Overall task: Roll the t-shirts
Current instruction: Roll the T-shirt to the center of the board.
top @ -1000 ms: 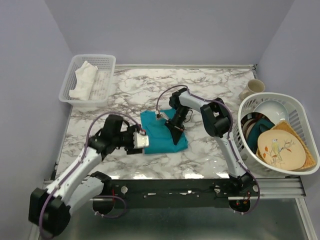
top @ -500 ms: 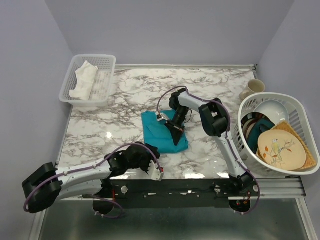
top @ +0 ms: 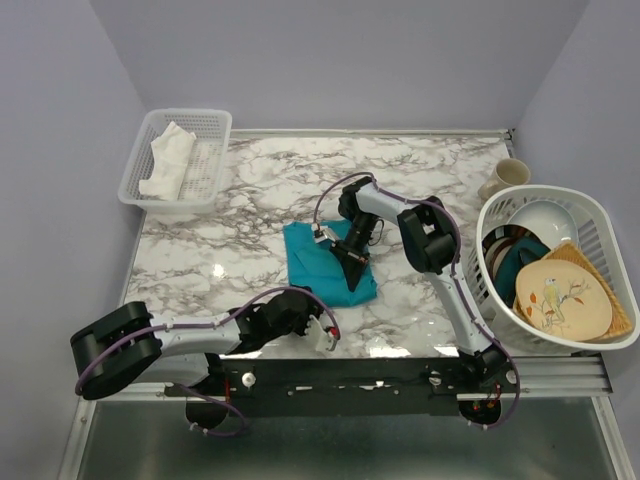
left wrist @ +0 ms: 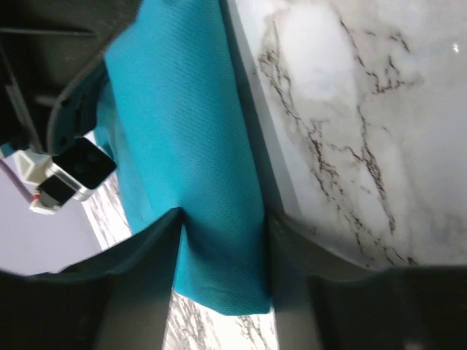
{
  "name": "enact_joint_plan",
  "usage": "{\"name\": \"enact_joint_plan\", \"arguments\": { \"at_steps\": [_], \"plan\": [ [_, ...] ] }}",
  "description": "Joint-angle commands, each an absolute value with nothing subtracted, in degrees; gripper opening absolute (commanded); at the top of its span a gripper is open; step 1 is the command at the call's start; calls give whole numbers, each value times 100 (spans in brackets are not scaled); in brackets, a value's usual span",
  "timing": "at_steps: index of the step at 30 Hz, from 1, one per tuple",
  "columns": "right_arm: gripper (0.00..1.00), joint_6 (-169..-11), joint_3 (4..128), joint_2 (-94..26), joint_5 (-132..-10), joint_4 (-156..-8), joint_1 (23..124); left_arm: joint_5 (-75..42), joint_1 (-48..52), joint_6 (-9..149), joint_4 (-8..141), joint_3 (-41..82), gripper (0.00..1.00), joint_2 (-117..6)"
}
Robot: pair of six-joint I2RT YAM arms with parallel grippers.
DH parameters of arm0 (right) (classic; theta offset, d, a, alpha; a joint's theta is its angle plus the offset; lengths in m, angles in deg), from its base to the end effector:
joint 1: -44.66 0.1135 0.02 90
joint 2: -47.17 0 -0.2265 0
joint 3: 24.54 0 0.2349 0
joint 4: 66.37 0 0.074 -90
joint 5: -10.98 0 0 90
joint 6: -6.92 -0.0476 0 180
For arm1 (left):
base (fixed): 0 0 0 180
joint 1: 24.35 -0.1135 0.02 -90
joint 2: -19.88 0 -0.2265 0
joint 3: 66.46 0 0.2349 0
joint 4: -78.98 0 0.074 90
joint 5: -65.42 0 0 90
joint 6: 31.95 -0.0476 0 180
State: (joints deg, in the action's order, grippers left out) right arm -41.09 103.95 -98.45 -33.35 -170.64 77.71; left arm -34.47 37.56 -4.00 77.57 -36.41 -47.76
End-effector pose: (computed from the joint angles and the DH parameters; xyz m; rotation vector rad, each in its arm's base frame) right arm 0.2962 0.2333 0.0807 1.2645 -2.1237 -1.0842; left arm 0.1079 -0.1849 0.1036 1.9382 1.1364 0.1955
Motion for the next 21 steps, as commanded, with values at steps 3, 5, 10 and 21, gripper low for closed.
{"name": "enact_joint_plan", "arguments": {
  "at_steps": [3,5,10,21],
  "plan": [
    [14,-3870,10382,-10418,-4668,-16862,7814,-3022,3665,327,6290,-3488,38,-4973],
    [29,-3844,10390,-10357,-4642,-16862,7806,-2741,3550,810,5867,-3032,24,-5314],
    [100,-3773,10478,-10085,-4264,-16792,7639,-1879,3085,1014,5039,-2399,8,-5886],
    [100,-4450,7459,-6125,-3972,-12674,6734,335,1679,989,3818,-1335,0,-6309]
  ]
}}
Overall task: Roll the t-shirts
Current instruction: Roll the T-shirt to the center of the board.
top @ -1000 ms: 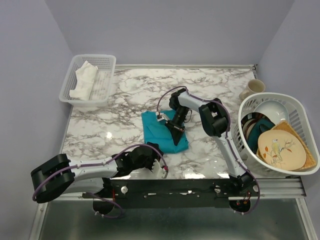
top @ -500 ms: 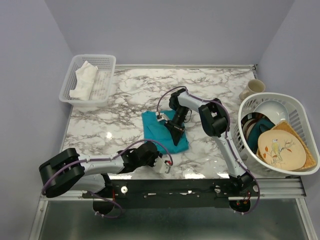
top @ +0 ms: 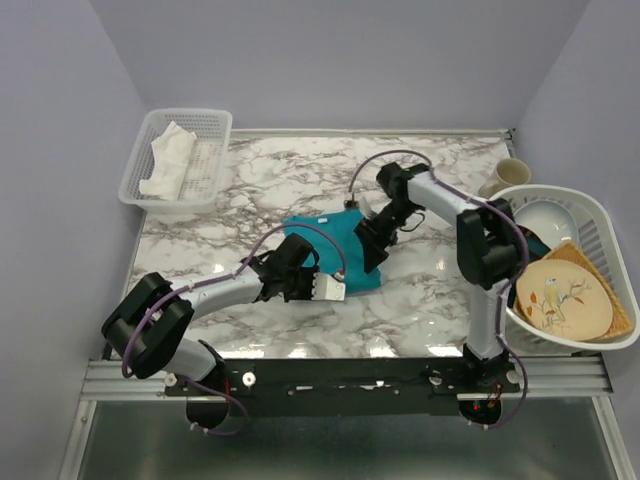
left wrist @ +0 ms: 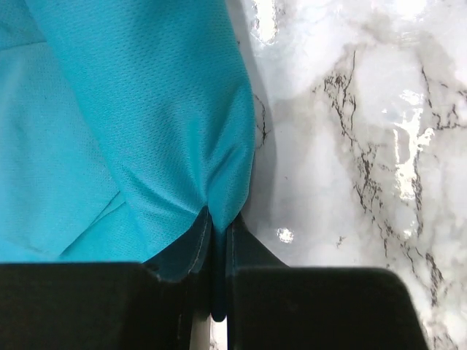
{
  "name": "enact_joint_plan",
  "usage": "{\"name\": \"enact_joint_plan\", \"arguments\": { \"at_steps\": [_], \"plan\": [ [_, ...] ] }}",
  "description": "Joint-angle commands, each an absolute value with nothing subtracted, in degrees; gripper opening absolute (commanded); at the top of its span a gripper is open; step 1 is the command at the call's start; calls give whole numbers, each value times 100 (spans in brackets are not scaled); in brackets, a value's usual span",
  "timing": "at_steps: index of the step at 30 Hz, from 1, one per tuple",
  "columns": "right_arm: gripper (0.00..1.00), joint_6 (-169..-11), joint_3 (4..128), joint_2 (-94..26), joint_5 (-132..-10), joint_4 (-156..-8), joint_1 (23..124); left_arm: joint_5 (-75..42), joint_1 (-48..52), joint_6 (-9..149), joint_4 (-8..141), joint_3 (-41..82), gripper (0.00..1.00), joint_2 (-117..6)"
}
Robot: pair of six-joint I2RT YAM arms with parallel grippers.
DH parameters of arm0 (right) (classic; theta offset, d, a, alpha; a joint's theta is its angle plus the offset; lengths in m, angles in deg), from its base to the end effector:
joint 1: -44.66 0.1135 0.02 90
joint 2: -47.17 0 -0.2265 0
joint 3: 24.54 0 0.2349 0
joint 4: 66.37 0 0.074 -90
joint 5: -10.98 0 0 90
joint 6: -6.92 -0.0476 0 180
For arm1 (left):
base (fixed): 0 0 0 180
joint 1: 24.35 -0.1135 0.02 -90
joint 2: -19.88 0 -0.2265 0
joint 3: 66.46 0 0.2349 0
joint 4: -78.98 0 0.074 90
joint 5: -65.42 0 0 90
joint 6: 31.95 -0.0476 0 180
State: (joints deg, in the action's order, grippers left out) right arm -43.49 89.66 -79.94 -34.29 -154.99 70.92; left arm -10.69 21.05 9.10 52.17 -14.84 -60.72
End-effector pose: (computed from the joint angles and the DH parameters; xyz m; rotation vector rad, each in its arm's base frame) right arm 0.3117 0.1911 0.1360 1.4268 -2.4177 -1.1792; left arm 0.1717 -0.1904 0.1237 1.9157 1.6465 -0.2833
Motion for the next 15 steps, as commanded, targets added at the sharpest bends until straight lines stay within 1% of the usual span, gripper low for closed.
{"name": "enact_joint_plan", "arguments": {
  "at_steps": [1,2,3,4,5,8,9,11,15],
  "plan": [
    [100,-4398,6506,-5763,-4008,-12261,6724,450,1634,945,3756,-1256,1,-6344],
    [100,-4136,6105,-5090,-4026,-11891,6733,660,1608,814,3668,-1203,1,-6362],
    [100,-3994,5692,-4813,-4000,-11339,6733,731,1573,795,3589,-1159,1,-6362],
    [100,-3793,5184,-4593,-3939,-11203,6777,802,1520,812,3588,-1132,1,-6370],
    [100,-3451,4935,-4156,-3912,-11080,6847,872,1485,812,3580,-1114,2,-6379],
    [100,-3046,4250,-3608,-4114,-10430,7242,1065,1362,821,3492,-983,2,-6441],
    [100,-2931,4108,-3319,-4166,-10176,7356,1310,1292,804,3387,-930,3,-6476],
    [100,-2702,3643,-3098,-4298,-9850,7743,1452,1186,856,3307,-781,3,-6572],
    [100,-2315,3298,-2904,-4334,-9594,8235,1848,1001,769,3080,-605,6,-6695]
  ]
}}
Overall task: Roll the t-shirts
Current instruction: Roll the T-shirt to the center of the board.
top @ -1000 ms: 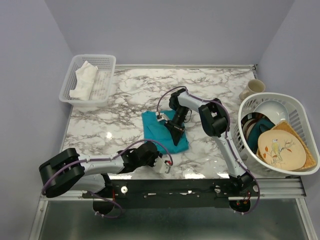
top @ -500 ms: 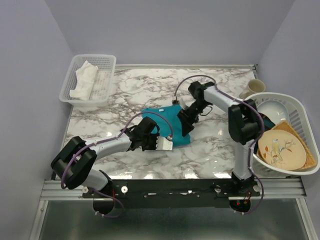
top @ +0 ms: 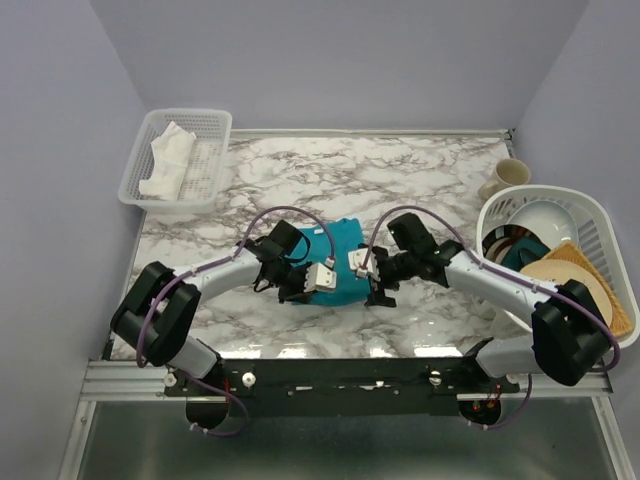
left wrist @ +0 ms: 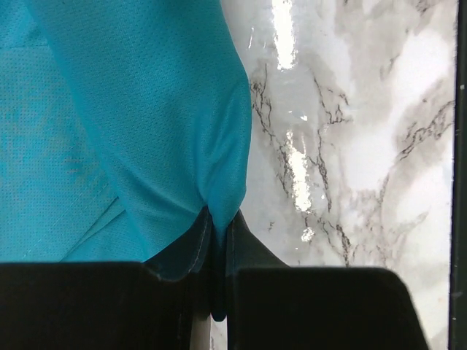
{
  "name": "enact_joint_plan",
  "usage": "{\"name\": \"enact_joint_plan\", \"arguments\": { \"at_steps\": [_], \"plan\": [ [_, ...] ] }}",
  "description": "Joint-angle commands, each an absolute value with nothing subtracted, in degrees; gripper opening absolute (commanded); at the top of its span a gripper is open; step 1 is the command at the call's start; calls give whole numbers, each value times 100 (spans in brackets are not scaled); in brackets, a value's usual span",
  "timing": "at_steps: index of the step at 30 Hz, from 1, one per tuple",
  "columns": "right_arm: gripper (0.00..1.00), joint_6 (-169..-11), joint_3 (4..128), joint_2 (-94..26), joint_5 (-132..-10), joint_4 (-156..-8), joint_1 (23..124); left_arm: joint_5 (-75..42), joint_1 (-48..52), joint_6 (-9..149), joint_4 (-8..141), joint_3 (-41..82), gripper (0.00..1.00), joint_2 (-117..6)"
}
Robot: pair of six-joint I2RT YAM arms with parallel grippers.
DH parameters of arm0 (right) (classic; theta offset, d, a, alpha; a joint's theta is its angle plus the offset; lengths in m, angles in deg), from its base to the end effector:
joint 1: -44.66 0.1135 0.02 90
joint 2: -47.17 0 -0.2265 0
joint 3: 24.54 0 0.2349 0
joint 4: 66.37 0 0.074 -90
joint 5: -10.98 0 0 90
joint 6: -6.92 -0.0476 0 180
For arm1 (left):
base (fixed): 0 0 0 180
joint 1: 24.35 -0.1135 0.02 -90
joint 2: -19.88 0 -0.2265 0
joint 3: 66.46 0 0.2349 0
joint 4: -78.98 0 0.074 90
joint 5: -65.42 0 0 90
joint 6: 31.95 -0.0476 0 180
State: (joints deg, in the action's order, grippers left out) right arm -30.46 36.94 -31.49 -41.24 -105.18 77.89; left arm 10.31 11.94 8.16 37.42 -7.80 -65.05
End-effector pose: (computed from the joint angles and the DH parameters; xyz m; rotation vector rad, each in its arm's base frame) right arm 0.2034 0.1681 0.1737 -1.7975 1.5681 0.6780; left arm 0.1880 -0.1719 0.1305 1.8883 1.7849 -0.7491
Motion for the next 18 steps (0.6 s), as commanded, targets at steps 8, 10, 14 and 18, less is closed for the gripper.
{"name": "enact_joint_plan", "arguments": {
  "at_steps": [8,10,14,18],
  "plan": [
    [100,-1856,2674,-2569,-4579,-9339,8904,2551,518,233,2156,10,6,-7267],
    [100,-1953,2604,-2648,-4860,-9111,9009,2578,474,136,2051,54,6,-7328],
    [100,-2365,2542,-3008,-5615,-8470,9185,2683,421,-66,1804,221,6,-7451],
    [100,-2595,2612,-3465,-6302,-7706,9256,2718,395,-251,1620,309,6,-7539]
  ]
}}
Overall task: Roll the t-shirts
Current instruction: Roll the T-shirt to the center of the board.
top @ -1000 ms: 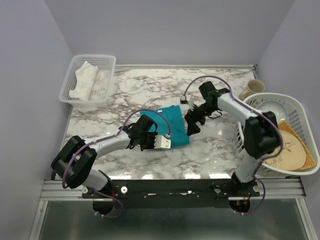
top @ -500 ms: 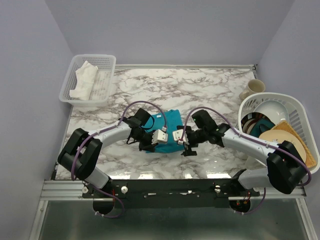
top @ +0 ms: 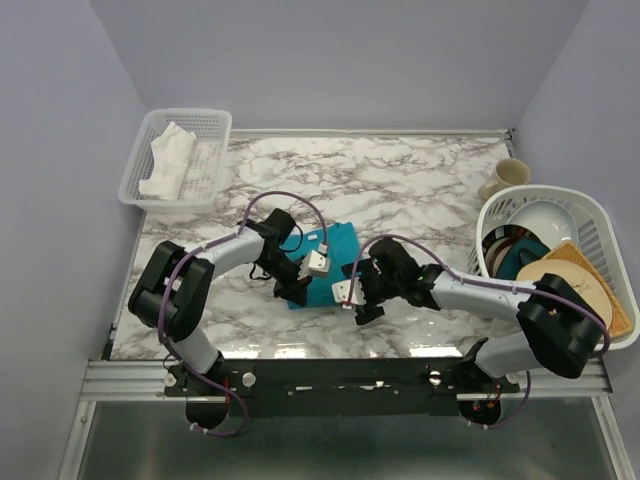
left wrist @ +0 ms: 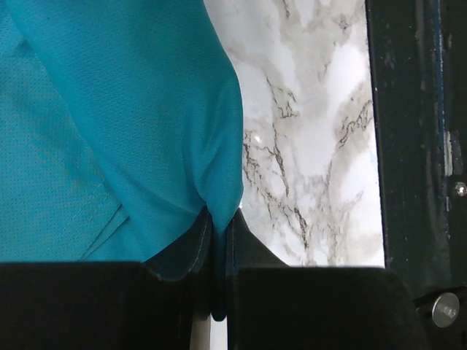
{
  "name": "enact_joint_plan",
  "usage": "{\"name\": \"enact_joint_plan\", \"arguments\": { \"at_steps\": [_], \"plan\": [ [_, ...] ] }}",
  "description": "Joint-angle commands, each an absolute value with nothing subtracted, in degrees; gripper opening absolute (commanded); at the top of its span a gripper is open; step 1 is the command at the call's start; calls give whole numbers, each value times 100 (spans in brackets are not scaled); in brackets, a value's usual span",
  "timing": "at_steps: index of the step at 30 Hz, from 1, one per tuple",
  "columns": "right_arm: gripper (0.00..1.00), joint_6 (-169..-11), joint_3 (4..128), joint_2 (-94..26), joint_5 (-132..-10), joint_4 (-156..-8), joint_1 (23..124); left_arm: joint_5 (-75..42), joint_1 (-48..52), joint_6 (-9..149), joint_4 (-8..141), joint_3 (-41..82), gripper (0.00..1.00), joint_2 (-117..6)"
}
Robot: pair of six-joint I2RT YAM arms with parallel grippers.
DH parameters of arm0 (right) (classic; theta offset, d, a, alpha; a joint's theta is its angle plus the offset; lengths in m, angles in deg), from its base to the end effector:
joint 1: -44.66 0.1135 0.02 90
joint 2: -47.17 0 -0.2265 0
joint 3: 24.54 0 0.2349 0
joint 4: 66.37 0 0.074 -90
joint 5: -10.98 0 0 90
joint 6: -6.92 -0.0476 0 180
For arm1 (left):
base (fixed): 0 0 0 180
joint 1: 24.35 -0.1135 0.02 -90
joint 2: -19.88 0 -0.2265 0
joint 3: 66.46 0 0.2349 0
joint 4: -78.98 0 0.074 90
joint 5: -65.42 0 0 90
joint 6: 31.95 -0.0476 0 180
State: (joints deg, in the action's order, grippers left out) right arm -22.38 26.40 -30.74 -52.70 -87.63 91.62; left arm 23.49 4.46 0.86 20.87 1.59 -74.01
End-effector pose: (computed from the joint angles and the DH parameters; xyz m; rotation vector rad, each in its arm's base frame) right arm 0.1618 0.2042 0.1414 -2.0071 1.2094 0.4353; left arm 0.2089 -0.1553 0.1319 1.8358 1.8779 -1.1011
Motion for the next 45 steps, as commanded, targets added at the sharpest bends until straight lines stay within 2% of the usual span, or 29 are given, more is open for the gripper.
{"name": "enact_joint_plan", "arguments": {
  "at_steps": [1,3,6,9,12,22,25,26,28,29,31,36,39,45],
  "plan": [
    [100,-2595,2638,-3614,-6468,-7652,9264,2727,395,-303,1585,327,6,-7557],
    [100,-2595,2700,-3747,-6548,-7686,9265,2736,368,-330,1514,397,6,-7636],
    [94,-2447,2613,-3712,-6558,-7652,9264,2806,263,-427,1435,476,6,-7671],
    [82,-2367,2384,-3528,-6531,-7598,9264,2912,167,-532,1304,555,6,-7715],
    [76,-2428,2270,-3361,-6514,-7599,9273,2982,78,-620,1250,600,6,-7768],
    [77,-2701,2287,-3167,-6338,-7308,9343,3017,26,-813,1048,731,6,-7944],
    [66,-2675,2348,-3272,-6216,-7466,9361,3026,17,-796,1040,740,6,-7952],
    [57,-2640,2374,-3299,-6180,-7519,9361,3026,17,-787,1031,749,6,-7970],
    [46,-2596,2401,-3343,-6162,-7616,9405,3044,-1,-796,1013,758,6,-7979],
    [33,-2595,2419,-3334,-6136,-7642,9414,3052,-1,-779,1022,767,6,-7988],
    [16,-2517,2506,-3325,-6031,-7808,9405,3053,-27,-735,1022,784,6,-7988],
    [8,-2613,3156,-3475,-5540,-9386,9221,3237,-185,-332,1092,793,8,-7856],
    [8,-2543,3708,-3545,-4828,-10528,8861,3228,-238,-111,1092,749,9,-7707],
    [9,-2042,5054,-4669,-3843,-13210,8369,3237,-326,303,540,828,9,-7645]
  ]
}}
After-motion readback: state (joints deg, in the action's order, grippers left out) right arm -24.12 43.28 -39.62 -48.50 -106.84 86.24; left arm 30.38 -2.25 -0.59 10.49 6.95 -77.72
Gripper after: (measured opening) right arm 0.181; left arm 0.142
